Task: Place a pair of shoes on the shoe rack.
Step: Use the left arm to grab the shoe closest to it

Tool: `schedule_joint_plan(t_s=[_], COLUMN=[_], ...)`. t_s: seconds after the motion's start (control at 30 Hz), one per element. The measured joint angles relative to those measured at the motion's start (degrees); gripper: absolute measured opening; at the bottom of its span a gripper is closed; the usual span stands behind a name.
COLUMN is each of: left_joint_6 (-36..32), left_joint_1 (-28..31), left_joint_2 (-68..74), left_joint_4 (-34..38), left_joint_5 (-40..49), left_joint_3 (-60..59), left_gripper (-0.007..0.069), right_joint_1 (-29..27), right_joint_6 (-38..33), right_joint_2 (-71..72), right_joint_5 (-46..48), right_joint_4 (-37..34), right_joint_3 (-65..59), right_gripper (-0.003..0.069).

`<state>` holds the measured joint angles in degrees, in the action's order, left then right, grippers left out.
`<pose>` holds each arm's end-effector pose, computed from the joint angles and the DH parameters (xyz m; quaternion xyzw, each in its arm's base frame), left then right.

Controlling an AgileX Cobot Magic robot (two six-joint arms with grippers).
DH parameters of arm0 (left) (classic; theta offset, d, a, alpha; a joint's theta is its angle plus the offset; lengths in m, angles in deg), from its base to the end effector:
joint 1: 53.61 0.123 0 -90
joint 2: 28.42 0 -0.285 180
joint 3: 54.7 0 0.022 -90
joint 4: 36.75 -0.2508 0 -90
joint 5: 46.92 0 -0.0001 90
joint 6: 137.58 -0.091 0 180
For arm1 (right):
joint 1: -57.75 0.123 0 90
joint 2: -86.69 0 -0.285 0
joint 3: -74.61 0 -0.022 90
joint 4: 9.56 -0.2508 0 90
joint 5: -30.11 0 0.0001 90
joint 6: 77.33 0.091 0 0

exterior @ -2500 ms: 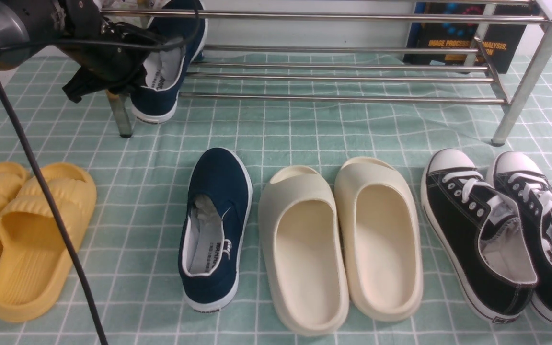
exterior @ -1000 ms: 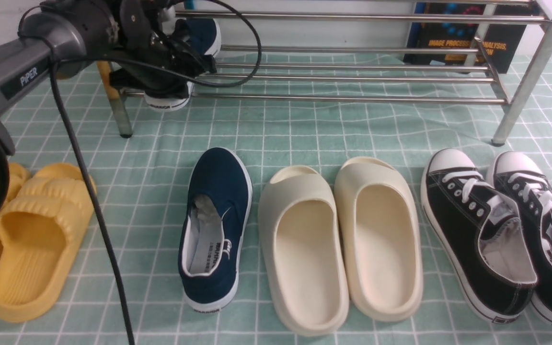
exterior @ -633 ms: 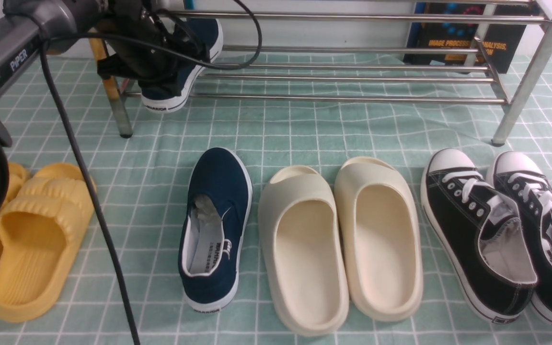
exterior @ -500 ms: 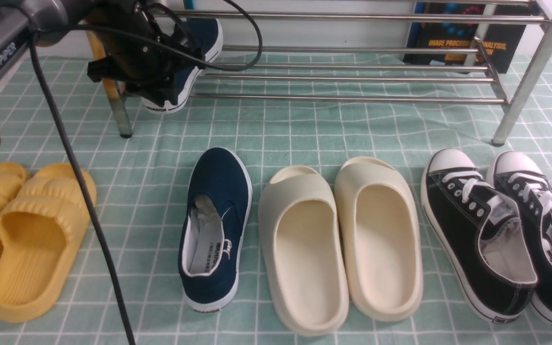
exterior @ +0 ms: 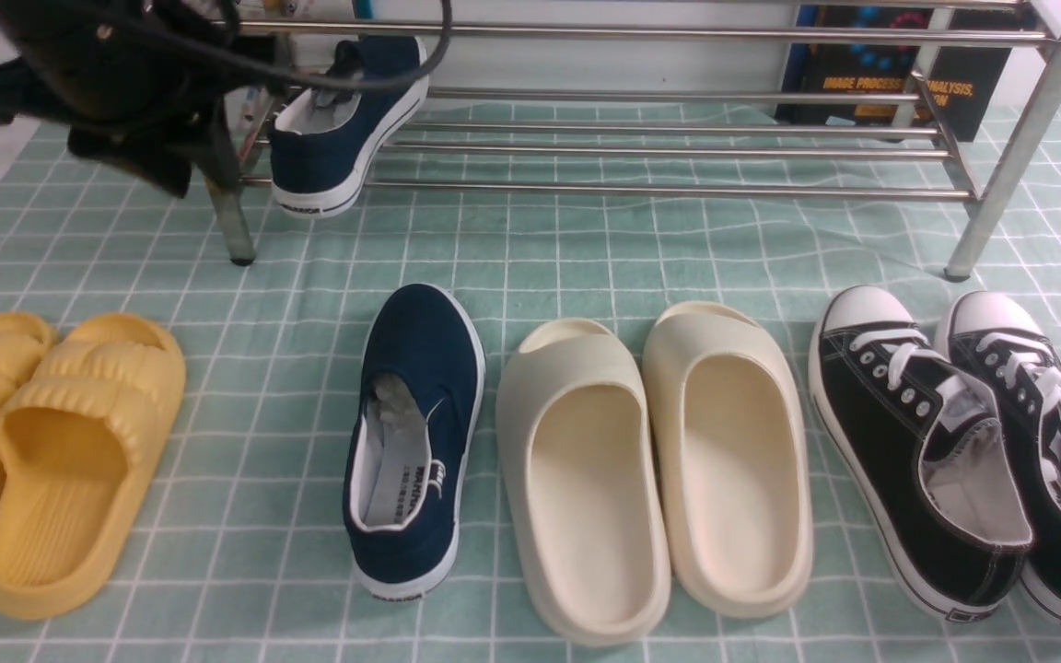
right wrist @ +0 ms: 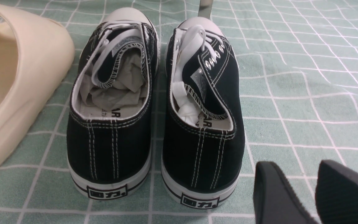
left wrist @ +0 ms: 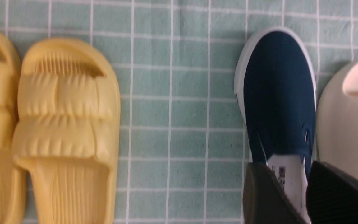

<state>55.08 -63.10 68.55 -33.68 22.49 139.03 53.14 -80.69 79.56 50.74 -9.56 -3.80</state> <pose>0.3176 -0.0577 0.3765 -0.0301 0.9708 -0.0715 0.2268 0.0527 -0.0043 0.1744 0.0087 0.7995 -0.0417 0.5992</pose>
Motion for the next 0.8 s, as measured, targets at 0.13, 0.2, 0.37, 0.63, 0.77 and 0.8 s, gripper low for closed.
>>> schedule_joint_plan(t_s=[0.13,0.2,0.37,0.63,0.77,0.8], left_joint_6=[0.6,0.6,0.3,4.5,9.8,10.5], left_joint_1=[0.0,0.0,-2.3,-14.4,-14.8,-14.7], left_joint_2=[-8.6,-10.9,-12.3,-11.9,-10.5,-10.1], left_joint_4=[2.9,4.7,6.6,0.9,-3.1,-3.1], left_joint_5=[-5.6,-8.1,-11.1,-17.7,-21.3,-21.6], left_joint_3=[-15.6,-22.7,-32.1,-34.3,-34.3,-34.3], left_gripper=[0.0223,0.0223,0.0223,0.0222,0.0231,0.0235], right_joint_1=[0.0,0.0,0.0,0.0,0.0,0.0], right_joint_6=[0.0,0.0,0.0,0.0,0.0,0.0], right_joint_2=[0.0,0.0,0.0,0.0,0.0,0.0], right_joint_5=[0.0,0.0,0.0,0.0,0.0,0.0], right_joint_4=[0.0,0.0,0.0,0.0,0.0,0.0], right_joint_3=[0.0,0.0,0.0,0.0,0.0,0.0], right_gripper=[0.0246,0.0246,0.0246,0.0246,0.0246,0.0246])
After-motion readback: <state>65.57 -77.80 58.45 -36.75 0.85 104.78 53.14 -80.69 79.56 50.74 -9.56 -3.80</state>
